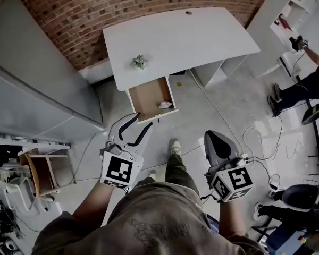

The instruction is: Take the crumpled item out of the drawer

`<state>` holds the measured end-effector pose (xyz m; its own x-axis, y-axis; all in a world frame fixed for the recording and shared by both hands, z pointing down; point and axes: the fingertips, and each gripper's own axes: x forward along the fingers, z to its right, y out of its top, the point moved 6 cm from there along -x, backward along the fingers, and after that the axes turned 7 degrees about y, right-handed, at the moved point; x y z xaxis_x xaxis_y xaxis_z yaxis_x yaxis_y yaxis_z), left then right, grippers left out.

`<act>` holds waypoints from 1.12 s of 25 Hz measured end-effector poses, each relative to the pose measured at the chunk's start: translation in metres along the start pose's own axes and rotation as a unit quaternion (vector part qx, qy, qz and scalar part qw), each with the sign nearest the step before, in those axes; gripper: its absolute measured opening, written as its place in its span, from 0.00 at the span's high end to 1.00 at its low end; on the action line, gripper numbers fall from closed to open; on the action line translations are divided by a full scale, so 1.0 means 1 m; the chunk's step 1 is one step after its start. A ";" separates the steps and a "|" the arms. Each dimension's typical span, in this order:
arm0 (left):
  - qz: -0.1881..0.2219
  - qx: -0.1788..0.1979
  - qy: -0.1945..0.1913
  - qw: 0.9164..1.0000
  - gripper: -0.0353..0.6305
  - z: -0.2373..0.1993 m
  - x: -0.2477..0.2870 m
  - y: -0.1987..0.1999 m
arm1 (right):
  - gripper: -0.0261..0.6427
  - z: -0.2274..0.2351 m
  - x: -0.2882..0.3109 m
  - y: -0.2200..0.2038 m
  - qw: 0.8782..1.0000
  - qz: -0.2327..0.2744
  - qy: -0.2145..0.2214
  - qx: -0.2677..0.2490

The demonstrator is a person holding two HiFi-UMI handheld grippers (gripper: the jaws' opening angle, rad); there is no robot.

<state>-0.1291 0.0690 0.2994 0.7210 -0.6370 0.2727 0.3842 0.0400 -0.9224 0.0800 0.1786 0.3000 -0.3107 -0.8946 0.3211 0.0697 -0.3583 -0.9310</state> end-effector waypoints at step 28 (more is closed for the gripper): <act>-0.098 -0.031 0.128 0.986 0.72 -0.027 0.169 0.025 | 0.92 0.180 0.157 0.057 0.983 -0.068 0.172 -0.008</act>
<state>-0.0132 -0.0584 0.3155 0.4639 -0.8021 0.3760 0.4602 -0.1445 -0.8760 0.2056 -0.0306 0.3284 -0.6177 -0.6948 0.3683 -0.0089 -0.4621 -0.8868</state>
